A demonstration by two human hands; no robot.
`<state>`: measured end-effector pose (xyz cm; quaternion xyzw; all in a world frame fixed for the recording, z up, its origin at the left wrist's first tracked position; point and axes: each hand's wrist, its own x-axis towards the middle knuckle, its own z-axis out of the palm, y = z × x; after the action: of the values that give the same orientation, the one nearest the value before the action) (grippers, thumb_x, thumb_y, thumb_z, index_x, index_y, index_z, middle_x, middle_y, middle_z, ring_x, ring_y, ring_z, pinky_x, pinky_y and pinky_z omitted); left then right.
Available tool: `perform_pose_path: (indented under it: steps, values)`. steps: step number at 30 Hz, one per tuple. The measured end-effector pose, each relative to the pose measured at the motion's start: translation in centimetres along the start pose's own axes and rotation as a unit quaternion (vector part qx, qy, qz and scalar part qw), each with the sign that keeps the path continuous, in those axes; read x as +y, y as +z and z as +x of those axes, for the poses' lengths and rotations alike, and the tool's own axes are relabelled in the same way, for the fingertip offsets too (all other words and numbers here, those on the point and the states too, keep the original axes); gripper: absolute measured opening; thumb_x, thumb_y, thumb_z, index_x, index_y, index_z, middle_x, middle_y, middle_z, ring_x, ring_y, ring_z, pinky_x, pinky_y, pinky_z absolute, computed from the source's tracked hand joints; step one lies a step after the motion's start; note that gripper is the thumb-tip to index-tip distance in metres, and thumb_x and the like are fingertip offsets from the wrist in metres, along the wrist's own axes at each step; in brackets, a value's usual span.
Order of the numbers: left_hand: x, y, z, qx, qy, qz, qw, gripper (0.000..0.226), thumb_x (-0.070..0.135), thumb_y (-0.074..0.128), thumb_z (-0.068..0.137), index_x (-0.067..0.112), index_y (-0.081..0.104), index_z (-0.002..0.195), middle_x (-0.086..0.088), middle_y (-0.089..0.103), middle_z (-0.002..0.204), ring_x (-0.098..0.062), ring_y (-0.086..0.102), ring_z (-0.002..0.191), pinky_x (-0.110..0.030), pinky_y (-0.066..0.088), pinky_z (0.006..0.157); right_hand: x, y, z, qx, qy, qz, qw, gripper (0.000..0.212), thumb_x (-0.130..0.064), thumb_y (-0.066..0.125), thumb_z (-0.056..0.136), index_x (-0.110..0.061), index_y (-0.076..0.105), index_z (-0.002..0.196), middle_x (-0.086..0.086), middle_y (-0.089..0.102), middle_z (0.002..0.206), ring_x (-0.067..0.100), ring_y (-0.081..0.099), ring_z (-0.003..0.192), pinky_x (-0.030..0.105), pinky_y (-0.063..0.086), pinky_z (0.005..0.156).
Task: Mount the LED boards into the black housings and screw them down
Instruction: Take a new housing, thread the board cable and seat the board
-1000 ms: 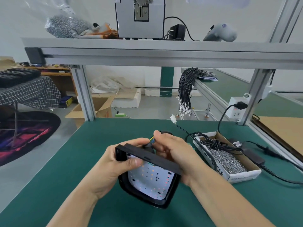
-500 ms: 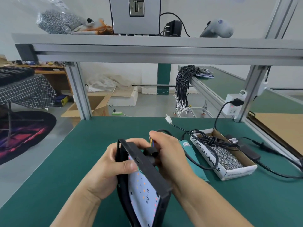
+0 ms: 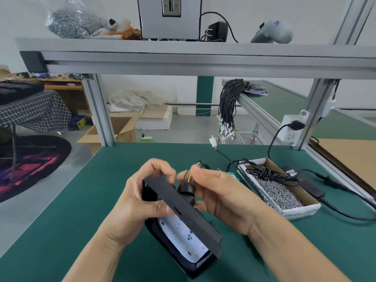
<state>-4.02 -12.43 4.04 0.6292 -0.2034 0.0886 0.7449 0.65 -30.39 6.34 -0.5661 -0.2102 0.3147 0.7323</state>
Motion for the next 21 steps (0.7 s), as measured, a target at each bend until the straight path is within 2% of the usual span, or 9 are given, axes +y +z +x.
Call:
perform_pose_path:
  steps: [4,7,11,17,19,21]
  values:
    - [0.1,0.3,-0.2,0.014,0.028,0.034,0.999,0.055,0.043,0.091,0.048,0.009,0.056,0.074,-0.006,0.046,0.073,-0.017,0.042,0.063,-0.022,0.036,0.054,-0.3,-0.6,-0.5,0.004,0.002,0.013,1.0,0.018,-0.025,0.075,0.072,-0.011,0.076,0.084,0.002,0.068,0.079,0.013,0.06,0.07,0.022,0.055,0.065]
    - [0.1,0.4,-0.5,0.042,0.037,0.04,0.998,0.054,0.044,0.092,0.046,0.01,0.057,0.069,-0.003,0.048,0.07,-0.015,0.042,0.059,-0.021,0.036,0.053,-0.6,-1.0,-1.1,-0.002,0.006,0.015,1.0,0.019,-0.019,0.078,0.07,-0.006,0.075,0.084,0.007,0.07,0.084,0.015,0.064,0.073,0.025,0.057,0.071]
    - [0.0,0.5,-0.8,0.053,0.04,0.037,0.997,0.05,0.044,0.092,0.046,0.013,0.06,0.069,0.0,0.049,0.071,-0.016,0.044,0.059,-0.02,0.038,0.056,-0.4,-0.8,-1.6,0.004,0.006,0.038,0.999,0.003,-0.009,0.075,0.073,-0.01,0.077,0.075,0.007,0.073,0.096,0.015,0.069,0.078,0.024,0.056,0.07]
    - [0.1,0.2,-0.8,0.031,0.037,0.046,0.998,0.047,0.043,0.091,0.047,0.013,0.061,0.069,-0.001,0.049,0.072,-0.018,0.045,0.062,-0.022,0.039,0.058,0.2,-0.3,-2.0,-0.004,0.002,0.07,0.998,0.017,-0.006,0.066,0.076,-0.01,0.078,0.087,0.005,0.075,0.096,0.013,0.071,0.085,0.02,0.054,0.072]
    - [0.0,0.2,-0.8,0.04,0.041,0.049,0.997,0.048,0.044,0.091,0.047,0.013,0.062,0.069,0.001,0.05,0.072,-0.019,0.045,0.061,-0.022,0.038,0.057,-0.1,-0.4,-2.0,-0.005,0.007,0.055,0.998,0.014,-0.006,0.073,0.075,-0.009,0.078,0.089,0.006,0.074,0.097,0.014,0.07,0.086,0.021,0.054,0.074]
    - [0.0,0.3,-0.8,0.041,0.041,0.056,0.997,0.047,0.044,0.091,0.047,0.015,0.063,0.07,0.001,0.051,0.073,-0.024,0.042,0.06,-0.026,0.037,0.058,-0.5,-0.6,-2.1,-0.002,0.022,0.021,1.0,0.022,-0.018,0.079,0.07,-0.011,0.078,0.09,0.006,0.073,0.093,0.015,0.066,0.083,0.023,0.055,0.075]
